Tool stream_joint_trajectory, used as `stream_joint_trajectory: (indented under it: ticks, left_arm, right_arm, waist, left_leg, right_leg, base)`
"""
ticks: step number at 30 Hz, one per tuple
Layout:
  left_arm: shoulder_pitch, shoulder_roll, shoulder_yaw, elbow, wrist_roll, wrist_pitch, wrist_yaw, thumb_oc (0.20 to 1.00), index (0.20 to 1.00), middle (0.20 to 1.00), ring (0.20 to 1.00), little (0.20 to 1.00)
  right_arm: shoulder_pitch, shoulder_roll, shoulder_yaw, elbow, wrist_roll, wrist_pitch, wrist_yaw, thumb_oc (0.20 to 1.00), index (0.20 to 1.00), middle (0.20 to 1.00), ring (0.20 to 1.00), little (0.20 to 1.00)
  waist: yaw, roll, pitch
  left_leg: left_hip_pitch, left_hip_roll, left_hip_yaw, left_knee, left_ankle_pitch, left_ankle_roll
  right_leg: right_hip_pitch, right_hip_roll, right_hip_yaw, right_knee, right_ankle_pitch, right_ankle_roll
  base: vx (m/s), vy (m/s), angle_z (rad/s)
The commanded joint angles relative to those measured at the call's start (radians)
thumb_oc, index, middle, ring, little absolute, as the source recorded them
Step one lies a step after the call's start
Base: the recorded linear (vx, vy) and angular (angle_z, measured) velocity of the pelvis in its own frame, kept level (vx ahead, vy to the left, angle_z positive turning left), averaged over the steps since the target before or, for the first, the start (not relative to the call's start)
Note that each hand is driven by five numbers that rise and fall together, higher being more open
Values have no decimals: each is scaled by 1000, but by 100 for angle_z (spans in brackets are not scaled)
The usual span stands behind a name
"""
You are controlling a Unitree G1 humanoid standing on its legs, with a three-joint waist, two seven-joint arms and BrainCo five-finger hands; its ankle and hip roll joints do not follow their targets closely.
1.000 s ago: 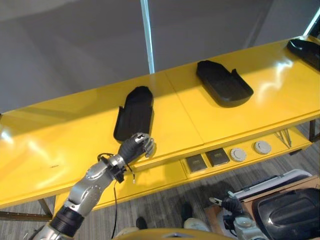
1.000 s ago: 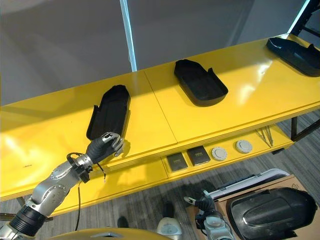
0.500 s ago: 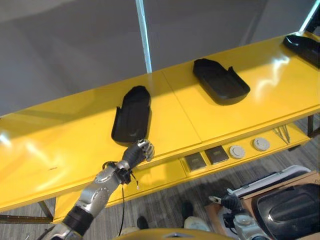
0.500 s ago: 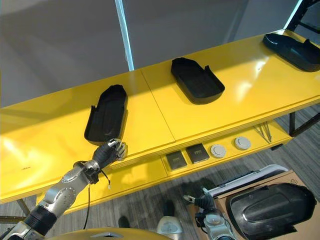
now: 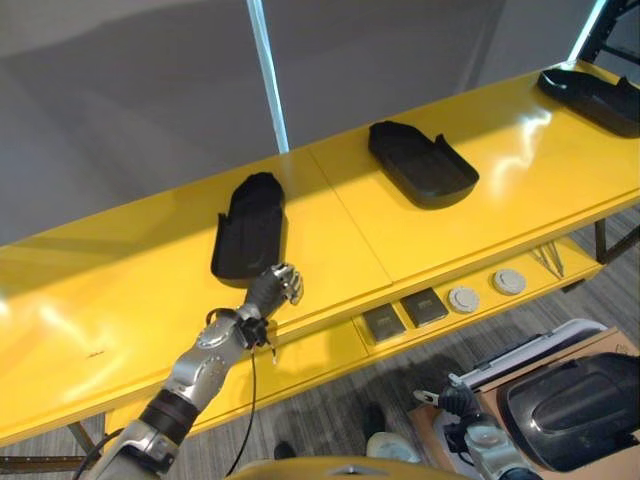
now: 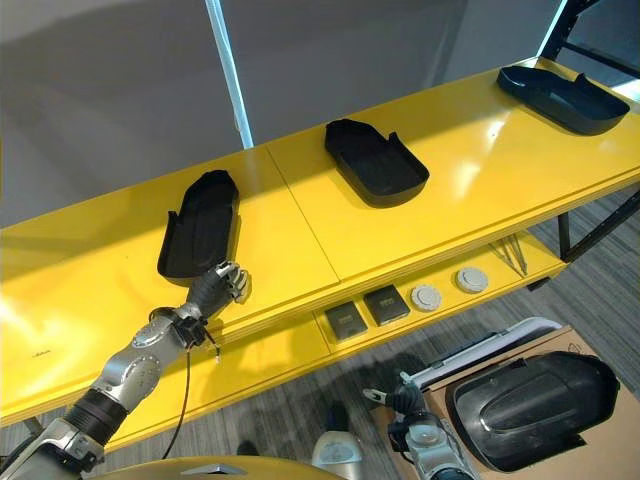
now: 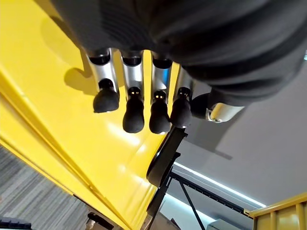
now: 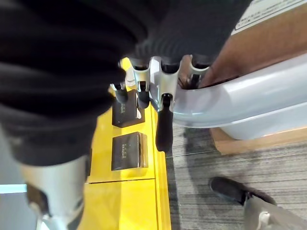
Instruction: Move parts from the plastic box to the shelf.
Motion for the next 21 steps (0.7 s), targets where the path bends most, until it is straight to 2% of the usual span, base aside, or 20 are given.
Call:
stream_joint_trajectory:
  ticks: [1,7,12,13,14,21]
  left_arm:
    - [-54,-10,58,66,29,-44,12,200,200,200,200,200]
    - [-48,-7,66,41,24,-49,-6,200,200,200,200,200]
    - [-17,19,75,-52,12,-49,-37,200,200,200,200,200]
    - [-11,26,78,-74,17,-48,-43,416,416,416,416,416]
    - [-4,33,79,-98,19,-52,-48,1000,1000,1000,1000,1000]
    - [55,96,125,-292,-8,-20,-147,1000,1000,1000,1000,1000]
  right_arm:
    - [76,23,53,56,-4,53,28,1000,1000,1000,1000,1000]
    - [74,21,49,55,-8,52,29,1000,1000,1000,1000,1000]
    - [74,20,39,49,-2,55,25,1000,1000,1000,1000,1000]
    - [75,21,37,47,-2,56,24,1000,1000,1000,1000,1000]
    - [73,22,36,48,0,56,22,1000,1000,1000,1000,1000]
    - [77,34,28,41,6,59,1,1000,1000,1000,1000,1000]
  waist:
    - [-21,-34,-8]
    - [-19,-31,-3]
    - [-6,-30,-2]
    - [-3,-29,-3]
    - [1,-29,-3]
    - [35,-28,-9]
  left_leg:
    - [-67,107,-32,28,57,-47]
    - [-68,106,-35,31,56,-48]
    - [-67,103,-44,30,54,-47]
    - [-66,102,-47,29,54,-47]
    - [-67,101,-49,29,54,-47]
    - [-64,93,-69,24,53,-45]
  right_leg:
    - [26,-75,21,59,-63,72]
    - [25,-76,24,63,-66,70]
    - [33,-79,15,61,-67,70]
    - [34,-80,13,60,-67,70]
    - [36,-80,10,59,-68,70]
    - [57,-85,-15,47,-68,70]
  base:
    - [0,0,0]
    - [-1,2,-1]
    - [0,0,0]
    - [0,0,0]
    - [-35,9,1]
    - [-34,10,3]
